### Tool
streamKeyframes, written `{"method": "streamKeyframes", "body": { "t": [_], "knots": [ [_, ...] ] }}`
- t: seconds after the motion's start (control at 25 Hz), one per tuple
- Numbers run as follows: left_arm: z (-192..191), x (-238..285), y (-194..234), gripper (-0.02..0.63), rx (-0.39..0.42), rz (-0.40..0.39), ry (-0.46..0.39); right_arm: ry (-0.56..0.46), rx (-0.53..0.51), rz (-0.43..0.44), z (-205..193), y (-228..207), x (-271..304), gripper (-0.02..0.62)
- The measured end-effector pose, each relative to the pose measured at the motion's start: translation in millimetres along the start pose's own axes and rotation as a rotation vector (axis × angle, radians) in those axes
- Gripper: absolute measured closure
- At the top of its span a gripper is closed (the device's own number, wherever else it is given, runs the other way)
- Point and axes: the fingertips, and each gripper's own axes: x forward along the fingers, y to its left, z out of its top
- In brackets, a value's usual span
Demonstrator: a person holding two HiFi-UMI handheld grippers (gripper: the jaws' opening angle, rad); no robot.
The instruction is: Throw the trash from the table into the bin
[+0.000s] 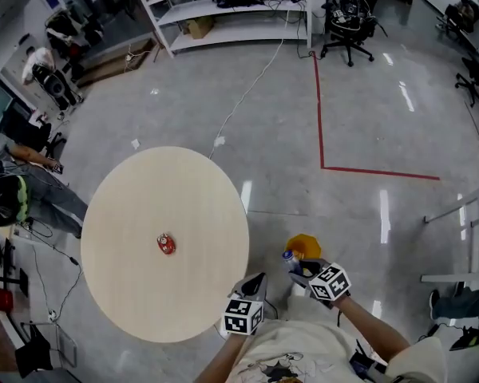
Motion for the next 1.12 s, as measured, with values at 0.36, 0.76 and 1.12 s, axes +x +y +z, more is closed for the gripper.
{"method": "streamKeyframes", "body": {
  "t": [0.36,0.76,1.12],
  "knots": [
    [15.1,22.3,-14.6,0.6,0.011,0.014,0.06,0.032,0.042,-0.055,-4.8,-40.1,-3.6,0.397],
    [-40.4,108.3,12.1,0.6,-0.029,0.043,0.192,0.147,0.111,-0.139,-71.7,-135.8,41.7,0.397],
    [-114.4,207.1,44.0,0.6,-0.053,0.034,0.257,0.24,0.115,-0.176,-164.3,-202.1,114.2,0.397]
  ]
}}
